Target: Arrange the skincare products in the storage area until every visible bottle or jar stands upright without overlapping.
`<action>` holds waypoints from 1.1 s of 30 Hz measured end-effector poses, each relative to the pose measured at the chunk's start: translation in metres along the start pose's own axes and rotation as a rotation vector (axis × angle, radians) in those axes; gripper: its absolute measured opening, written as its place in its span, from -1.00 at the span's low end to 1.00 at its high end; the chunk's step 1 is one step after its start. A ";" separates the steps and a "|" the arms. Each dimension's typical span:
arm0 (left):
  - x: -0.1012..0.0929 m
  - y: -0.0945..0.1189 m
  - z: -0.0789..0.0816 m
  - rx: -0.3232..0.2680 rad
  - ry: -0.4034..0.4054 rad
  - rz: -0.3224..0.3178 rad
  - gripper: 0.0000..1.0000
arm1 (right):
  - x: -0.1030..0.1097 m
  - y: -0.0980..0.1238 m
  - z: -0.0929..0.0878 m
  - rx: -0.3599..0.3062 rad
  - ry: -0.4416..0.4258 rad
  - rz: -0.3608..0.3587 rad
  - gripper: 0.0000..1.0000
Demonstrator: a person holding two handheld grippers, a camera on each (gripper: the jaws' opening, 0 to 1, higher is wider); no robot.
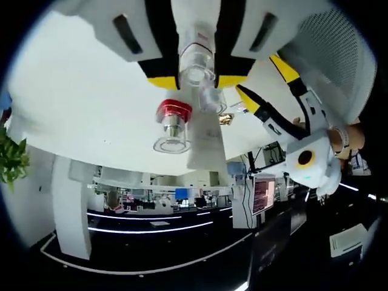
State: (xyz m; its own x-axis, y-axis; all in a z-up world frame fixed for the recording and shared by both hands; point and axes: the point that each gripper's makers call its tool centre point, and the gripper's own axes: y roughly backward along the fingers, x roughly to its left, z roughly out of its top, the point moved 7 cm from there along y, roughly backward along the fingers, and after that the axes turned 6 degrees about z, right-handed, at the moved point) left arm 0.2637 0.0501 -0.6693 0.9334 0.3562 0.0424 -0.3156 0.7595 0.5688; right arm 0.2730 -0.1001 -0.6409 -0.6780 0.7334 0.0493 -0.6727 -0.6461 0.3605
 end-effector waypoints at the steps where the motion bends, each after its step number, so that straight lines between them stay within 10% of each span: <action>1: 0.000 0.000 0.000 0.000 -0.002 0.000 -0.22 | 0.000 0.000 0.000 -0.002 0.000 -0.001 -0.59; 16: -0.001 0.000 0.000 0.009 -0.011 -0.007 -0.21 | 0.002 0.000 -0.006 0.055 0.037 -0.001 -0.34; 33: 0.001 0.002 -0.002 0.035 -0.052 0.016 -0.19 | -0.001 -0.002 -0.045 0.364 0.017 0.033 -0.51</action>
State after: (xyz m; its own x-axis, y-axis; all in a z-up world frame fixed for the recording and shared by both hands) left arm 0.2638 0.0525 -0.6696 0.9363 0.3386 0.0933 -0.3250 0.7344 0.5958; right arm 0.2615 -0.1095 -0.6835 -0.7041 0.7082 0.0520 -0.5033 -0.5494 0.6670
